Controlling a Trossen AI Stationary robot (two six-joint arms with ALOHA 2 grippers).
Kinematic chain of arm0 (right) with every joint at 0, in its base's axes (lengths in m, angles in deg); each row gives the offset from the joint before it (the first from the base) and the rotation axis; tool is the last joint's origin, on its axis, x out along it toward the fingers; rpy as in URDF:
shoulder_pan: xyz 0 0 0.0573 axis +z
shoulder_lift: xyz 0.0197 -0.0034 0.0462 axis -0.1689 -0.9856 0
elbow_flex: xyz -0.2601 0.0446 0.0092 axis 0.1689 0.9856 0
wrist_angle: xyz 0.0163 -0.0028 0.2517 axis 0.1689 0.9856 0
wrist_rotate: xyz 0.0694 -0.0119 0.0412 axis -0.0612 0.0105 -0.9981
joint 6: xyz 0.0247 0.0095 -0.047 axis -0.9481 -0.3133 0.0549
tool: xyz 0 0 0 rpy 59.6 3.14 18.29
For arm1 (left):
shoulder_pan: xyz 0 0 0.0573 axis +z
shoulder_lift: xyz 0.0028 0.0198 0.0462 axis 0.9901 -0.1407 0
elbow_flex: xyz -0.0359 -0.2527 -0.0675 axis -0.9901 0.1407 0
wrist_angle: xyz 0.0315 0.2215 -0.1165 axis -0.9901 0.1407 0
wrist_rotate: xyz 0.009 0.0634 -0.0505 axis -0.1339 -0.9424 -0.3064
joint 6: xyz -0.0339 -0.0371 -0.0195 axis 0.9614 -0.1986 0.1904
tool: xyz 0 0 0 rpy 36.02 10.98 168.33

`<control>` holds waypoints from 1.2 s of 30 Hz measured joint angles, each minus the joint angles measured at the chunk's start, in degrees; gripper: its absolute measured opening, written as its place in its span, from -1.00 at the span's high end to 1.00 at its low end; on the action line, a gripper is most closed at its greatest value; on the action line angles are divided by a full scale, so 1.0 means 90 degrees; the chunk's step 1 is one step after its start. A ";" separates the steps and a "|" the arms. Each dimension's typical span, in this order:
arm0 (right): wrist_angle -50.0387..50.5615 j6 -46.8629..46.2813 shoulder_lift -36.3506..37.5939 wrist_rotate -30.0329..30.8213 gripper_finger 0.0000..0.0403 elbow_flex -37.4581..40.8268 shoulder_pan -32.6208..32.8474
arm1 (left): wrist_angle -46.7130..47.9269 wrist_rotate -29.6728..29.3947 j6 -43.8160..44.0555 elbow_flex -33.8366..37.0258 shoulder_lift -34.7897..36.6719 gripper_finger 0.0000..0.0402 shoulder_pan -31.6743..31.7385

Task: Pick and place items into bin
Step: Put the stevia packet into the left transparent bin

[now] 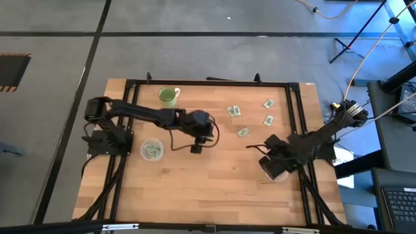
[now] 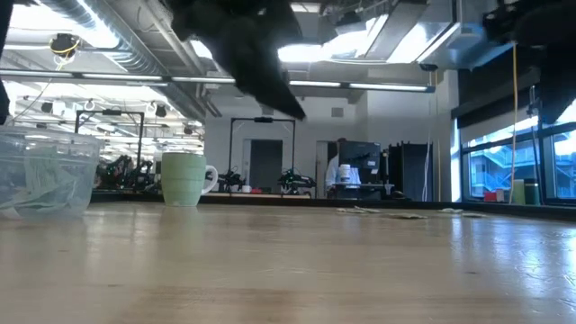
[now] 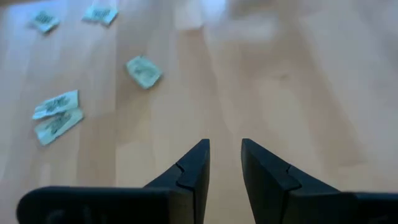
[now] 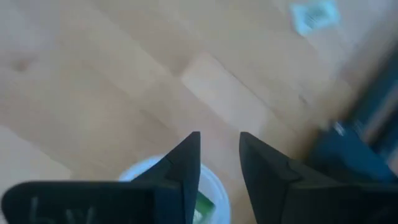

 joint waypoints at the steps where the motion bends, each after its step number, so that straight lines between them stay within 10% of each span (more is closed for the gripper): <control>1: -0.0232 0.0398 0.0009 0.0002 0.45 -0.0001 -0.0182 | 0.0077 0.0258 0.0002 0.0000 0.0140 0.57 0.0119; 17: -0.3026 0.5307 -0.0024 0.0082 0.52 -0.0001 -0.3199 | -0.0388 0.1942 0.0126 0.1501 0.1801 0.59 0.1175; 36: -0.4187 0.6076 -0.0741 -0.1344 0.52 0.0811 -0.4802 | -0.1924 0.1555 0.0684 0.3934 0.5083 0.59 0.1203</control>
